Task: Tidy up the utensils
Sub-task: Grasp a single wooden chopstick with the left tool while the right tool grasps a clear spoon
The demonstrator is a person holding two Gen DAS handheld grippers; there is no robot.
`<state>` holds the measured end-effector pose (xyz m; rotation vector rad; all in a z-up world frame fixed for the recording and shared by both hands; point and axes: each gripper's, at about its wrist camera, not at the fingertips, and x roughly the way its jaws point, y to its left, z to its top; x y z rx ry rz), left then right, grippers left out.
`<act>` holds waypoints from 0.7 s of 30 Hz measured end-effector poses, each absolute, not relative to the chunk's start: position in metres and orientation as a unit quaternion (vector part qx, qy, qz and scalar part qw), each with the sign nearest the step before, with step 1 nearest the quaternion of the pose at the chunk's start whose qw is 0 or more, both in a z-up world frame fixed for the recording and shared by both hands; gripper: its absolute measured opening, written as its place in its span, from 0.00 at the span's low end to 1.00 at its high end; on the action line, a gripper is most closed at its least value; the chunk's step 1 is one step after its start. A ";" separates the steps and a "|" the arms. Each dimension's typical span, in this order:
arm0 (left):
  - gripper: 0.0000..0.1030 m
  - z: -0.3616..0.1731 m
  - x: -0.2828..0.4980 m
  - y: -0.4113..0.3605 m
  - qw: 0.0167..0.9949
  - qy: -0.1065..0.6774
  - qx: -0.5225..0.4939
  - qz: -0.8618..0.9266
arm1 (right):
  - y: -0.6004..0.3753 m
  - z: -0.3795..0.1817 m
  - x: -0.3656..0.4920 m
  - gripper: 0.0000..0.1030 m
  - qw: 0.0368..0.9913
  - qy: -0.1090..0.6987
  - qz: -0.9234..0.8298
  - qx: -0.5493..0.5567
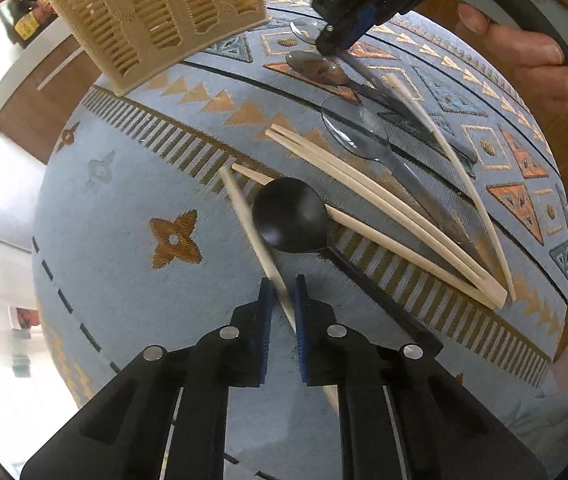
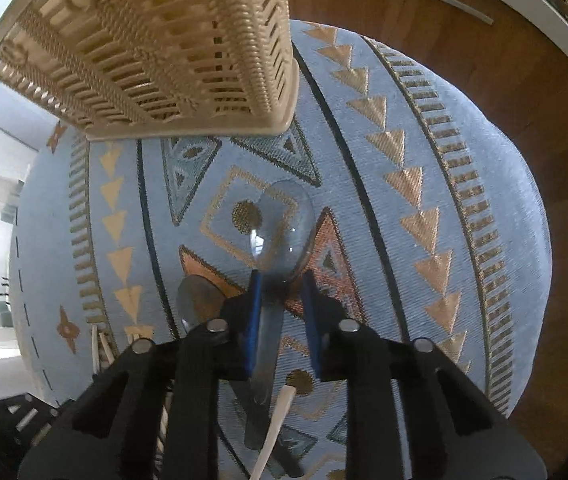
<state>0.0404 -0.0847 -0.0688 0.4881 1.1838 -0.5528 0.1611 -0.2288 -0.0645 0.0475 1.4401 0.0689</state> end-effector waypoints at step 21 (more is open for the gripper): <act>0.17 -0.065 0.098 -0.053 0.713 0.611 0.170 -0.298 | -0.267 -0.073 0.171 0.14 0.714 0.697 0.056 0.035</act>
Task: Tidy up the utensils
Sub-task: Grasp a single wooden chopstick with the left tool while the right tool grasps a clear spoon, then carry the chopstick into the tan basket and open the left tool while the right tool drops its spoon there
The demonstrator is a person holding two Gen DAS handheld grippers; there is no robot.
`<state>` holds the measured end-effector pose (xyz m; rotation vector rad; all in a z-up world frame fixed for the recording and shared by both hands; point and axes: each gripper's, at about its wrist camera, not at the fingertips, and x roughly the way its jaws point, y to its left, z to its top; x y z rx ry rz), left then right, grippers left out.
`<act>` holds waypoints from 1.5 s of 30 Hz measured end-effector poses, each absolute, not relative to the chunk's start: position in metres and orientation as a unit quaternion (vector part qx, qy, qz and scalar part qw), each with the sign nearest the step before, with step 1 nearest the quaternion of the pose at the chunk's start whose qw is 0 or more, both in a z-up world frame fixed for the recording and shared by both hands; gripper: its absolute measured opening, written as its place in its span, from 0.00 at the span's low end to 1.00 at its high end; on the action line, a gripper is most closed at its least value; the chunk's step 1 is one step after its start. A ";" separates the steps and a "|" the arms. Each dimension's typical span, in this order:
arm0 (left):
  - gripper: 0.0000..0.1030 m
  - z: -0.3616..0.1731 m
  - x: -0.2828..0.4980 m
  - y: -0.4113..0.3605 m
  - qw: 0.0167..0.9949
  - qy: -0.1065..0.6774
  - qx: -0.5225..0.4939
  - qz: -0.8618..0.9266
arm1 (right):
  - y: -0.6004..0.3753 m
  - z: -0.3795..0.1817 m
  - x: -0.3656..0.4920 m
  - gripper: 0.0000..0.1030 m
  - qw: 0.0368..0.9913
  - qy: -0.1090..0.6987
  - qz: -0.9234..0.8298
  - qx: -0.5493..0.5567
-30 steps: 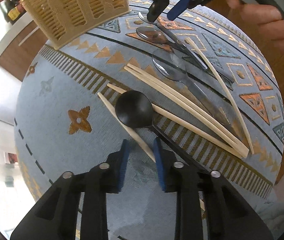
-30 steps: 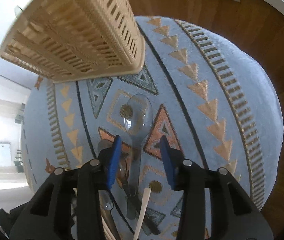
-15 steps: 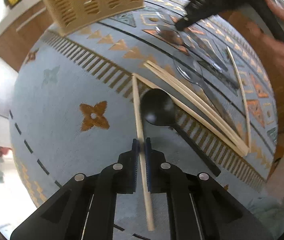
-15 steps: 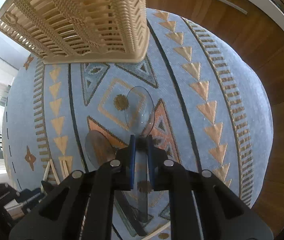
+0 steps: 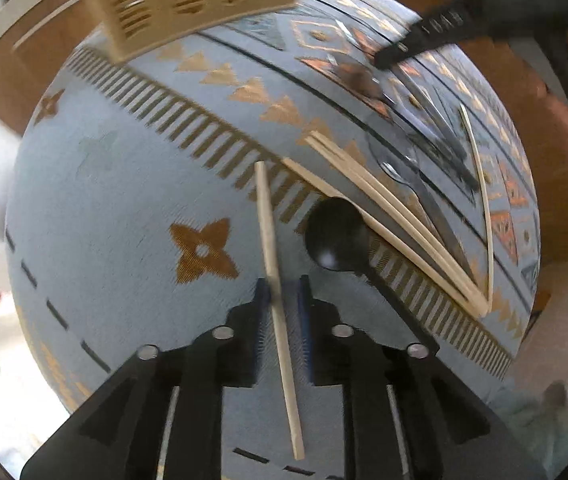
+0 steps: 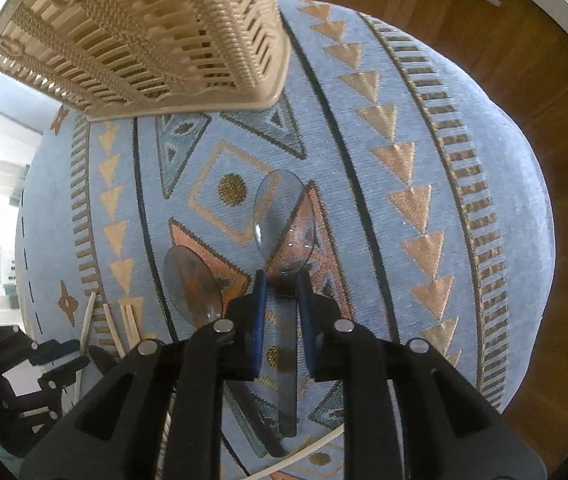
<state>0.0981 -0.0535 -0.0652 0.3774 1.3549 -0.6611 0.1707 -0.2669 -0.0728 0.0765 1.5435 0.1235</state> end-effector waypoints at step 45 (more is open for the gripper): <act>0.03 0.144 0.097 -0.024 0.962 0.065 -0.115 -0.238 | -0.272 0.128 0.108 0.09 0.955 0.223 0.110 0.163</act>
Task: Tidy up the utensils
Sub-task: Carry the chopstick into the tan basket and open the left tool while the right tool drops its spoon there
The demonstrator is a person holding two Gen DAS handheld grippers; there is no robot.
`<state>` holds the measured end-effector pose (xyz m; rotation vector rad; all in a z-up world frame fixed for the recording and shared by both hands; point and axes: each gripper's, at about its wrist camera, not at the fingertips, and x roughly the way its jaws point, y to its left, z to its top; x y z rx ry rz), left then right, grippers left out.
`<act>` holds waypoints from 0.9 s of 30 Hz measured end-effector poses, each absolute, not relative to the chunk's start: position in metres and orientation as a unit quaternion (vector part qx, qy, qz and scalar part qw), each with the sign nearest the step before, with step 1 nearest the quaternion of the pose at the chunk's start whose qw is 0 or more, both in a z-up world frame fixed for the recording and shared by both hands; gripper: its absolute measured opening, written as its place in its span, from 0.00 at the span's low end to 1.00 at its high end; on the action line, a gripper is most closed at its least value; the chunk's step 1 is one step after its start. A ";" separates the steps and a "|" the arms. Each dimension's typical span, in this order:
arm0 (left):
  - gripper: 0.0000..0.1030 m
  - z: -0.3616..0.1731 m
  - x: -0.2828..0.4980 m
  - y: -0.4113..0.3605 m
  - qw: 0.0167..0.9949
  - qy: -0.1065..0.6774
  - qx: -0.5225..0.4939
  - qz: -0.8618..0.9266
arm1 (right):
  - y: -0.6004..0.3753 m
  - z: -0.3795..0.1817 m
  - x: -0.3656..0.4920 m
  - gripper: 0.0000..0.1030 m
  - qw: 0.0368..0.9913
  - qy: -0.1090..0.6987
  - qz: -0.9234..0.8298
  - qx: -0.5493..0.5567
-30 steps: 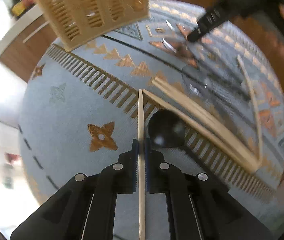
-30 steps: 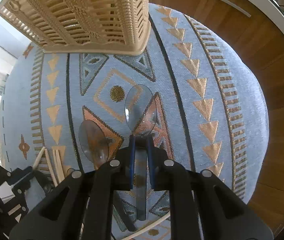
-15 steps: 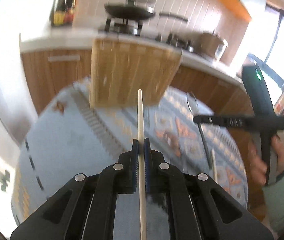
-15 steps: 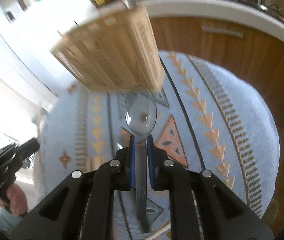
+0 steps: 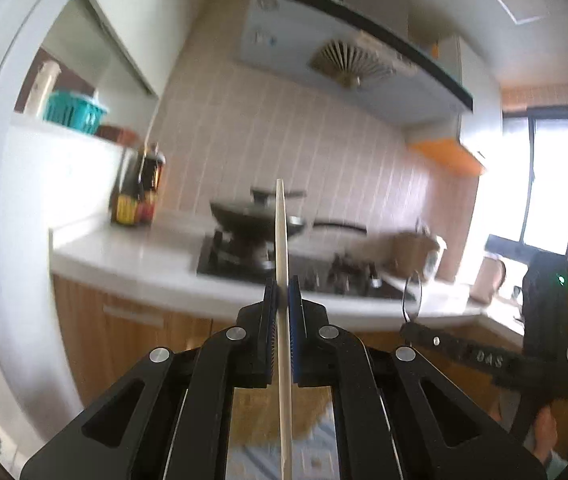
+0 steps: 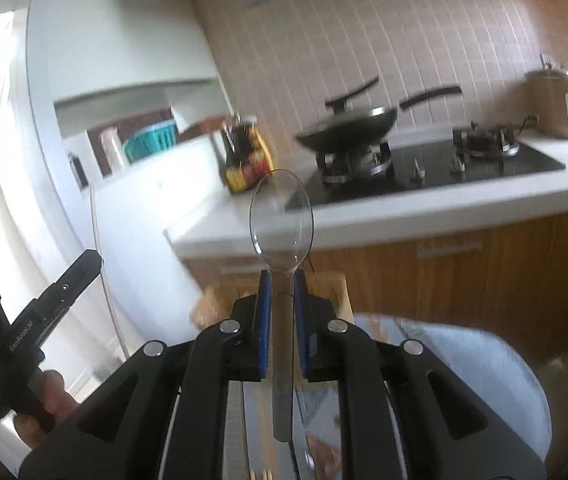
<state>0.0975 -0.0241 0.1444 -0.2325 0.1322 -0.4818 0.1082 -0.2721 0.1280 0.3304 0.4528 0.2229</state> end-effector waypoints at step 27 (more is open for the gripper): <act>0.04 0.078 0.227 -0.081 0.972 0.081 -0.122 -0.181 | -0.254 0.063 0.206 0.09 0.976 0.195 0.028 0.095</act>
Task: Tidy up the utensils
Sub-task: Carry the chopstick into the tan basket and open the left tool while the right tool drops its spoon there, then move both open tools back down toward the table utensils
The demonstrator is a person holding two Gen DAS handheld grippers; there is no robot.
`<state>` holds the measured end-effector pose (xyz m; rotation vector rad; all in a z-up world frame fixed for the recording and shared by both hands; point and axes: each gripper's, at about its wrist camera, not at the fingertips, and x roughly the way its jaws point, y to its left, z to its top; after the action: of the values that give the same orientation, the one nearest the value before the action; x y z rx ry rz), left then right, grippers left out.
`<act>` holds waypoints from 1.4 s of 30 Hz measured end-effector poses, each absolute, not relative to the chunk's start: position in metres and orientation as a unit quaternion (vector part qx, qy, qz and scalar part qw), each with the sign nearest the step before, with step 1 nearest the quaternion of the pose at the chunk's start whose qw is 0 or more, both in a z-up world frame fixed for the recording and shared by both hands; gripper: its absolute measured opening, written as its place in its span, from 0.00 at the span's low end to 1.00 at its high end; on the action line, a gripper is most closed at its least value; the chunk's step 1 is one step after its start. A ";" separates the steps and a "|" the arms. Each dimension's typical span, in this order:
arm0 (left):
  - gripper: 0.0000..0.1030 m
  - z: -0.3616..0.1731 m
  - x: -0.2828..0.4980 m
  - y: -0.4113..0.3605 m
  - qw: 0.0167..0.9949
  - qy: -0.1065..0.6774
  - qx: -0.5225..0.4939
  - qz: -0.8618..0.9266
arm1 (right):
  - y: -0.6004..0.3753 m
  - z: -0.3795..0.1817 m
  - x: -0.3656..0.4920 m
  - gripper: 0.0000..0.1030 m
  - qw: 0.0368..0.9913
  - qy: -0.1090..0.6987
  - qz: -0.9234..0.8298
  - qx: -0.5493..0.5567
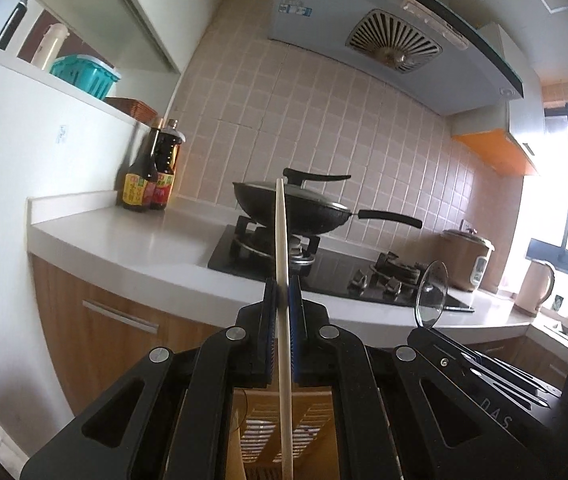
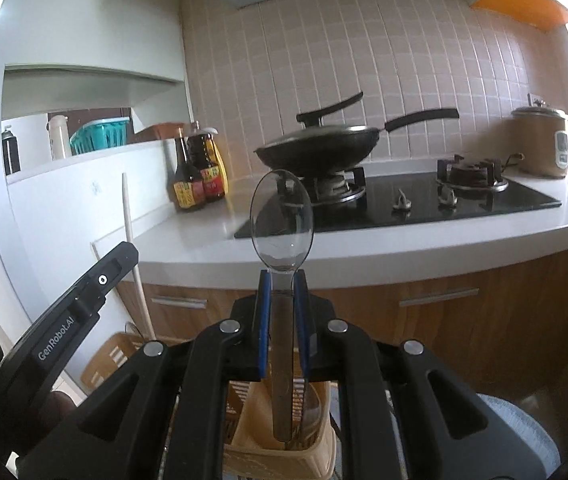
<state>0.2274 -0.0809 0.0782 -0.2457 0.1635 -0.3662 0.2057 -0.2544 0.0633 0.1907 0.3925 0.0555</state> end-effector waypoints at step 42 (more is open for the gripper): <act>0.35 0.069 0.121 -0.011 0.858 0.403 -0.104 -0.301 | -0.242 0.073 0.077 0.42 0.879 0.471 0.080 -0.016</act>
<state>0.1208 -0.0107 0.0690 -0.2187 0.8467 -0.6332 0.0773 -0.2418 0.0735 -0.0341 0.9811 0.1674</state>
